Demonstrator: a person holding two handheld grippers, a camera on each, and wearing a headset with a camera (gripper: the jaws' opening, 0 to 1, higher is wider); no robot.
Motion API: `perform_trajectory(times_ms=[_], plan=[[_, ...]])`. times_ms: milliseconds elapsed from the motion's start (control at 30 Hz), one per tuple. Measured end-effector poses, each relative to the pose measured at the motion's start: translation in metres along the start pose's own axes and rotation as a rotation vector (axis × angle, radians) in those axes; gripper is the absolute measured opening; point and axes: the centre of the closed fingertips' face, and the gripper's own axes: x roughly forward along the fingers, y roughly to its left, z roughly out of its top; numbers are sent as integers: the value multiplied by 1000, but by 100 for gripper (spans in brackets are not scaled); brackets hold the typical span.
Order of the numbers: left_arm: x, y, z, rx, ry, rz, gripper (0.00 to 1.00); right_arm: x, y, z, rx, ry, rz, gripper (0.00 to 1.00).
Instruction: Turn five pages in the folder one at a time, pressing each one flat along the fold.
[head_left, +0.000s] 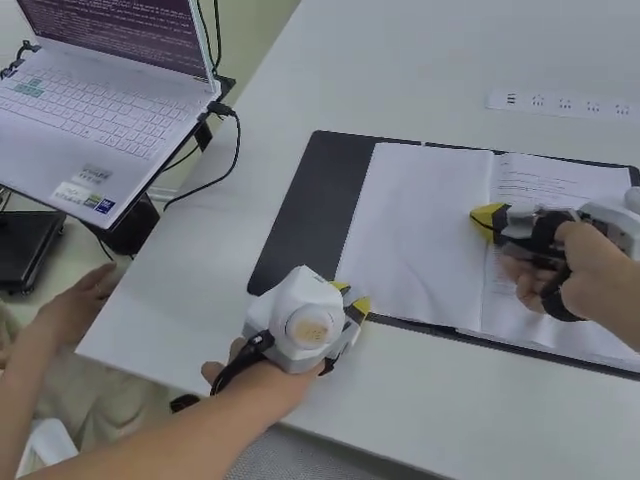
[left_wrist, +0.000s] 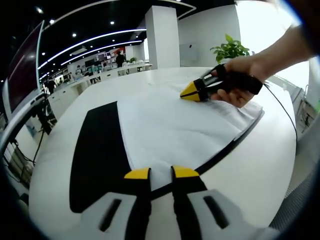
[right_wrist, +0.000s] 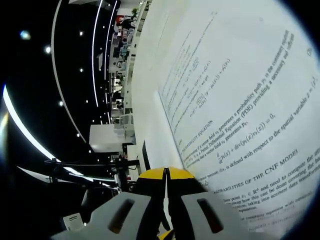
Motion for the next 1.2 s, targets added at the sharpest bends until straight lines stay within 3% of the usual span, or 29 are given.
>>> perform_trajectory(times_ms=[367, 933, 1067, 1200], plan=[[0, 0, 0, -1, -3, 2, 14, 22, 6, 34, 83, -93, 37, 0], [1, 0, 0, -6, -14, 5, 14, 56, 21, 90, 122, -247, 46, 0], [0, 0, 1, -11, -15, 9, 14, 58, 23, 99, 169, -286, 61, 0], [0, 0, 1, -12, -16, 9, 14, 59, 24, 102, 174, -293, 65, 0]])
